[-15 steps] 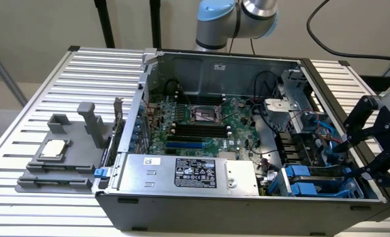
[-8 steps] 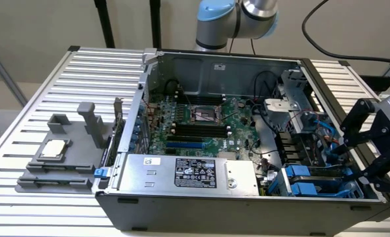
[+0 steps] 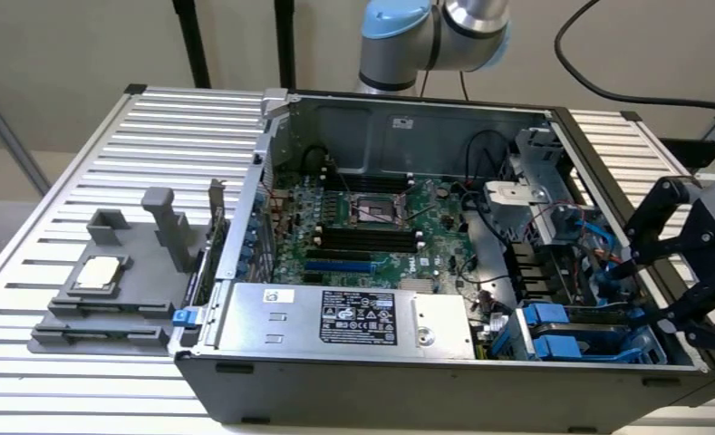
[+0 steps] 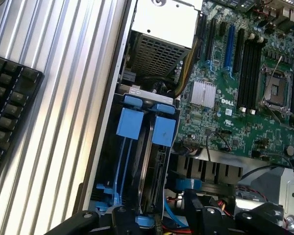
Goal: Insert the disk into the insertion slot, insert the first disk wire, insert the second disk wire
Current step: 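Insert the first disk wire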
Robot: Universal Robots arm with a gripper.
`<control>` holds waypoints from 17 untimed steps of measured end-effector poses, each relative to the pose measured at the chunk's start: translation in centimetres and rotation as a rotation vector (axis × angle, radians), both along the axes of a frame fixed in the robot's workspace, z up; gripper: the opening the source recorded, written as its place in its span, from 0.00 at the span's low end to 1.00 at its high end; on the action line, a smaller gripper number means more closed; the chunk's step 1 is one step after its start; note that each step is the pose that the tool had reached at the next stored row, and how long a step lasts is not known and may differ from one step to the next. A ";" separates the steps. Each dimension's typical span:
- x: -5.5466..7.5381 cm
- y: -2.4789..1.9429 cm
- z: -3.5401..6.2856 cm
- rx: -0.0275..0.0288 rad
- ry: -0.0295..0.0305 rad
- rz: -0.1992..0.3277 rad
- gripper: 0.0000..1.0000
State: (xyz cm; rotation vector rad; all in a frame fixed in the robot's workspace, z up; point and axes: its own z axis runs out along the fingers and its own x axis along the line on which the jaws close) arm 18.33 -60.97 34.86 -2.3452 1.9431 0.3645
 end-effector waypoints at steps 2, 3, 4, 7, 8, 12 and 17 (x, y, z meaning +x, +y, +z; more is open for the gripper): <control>0.0 -0.15 0.00 0.0098 -0.0112 0.001 0.50; 0.0 -0.32 -0.01 0.0145 -0.0182 0.001 0.50; 0.0 -0.54 -0.04 0.0191 -0.0248 0.001 0.50; 0.0 -1.03 -0.12 0.0354 -0.0439 0.002 0.50; 0.0 -1.12 -0.15 0.0414 -0.0500 0.003 0.50; -0.1 -1.33 -0.34 0.0573 -0.0701 0.014 0.50; -0.5 -1.42 -0.74 0.0658 -0.0768 0.040 0.50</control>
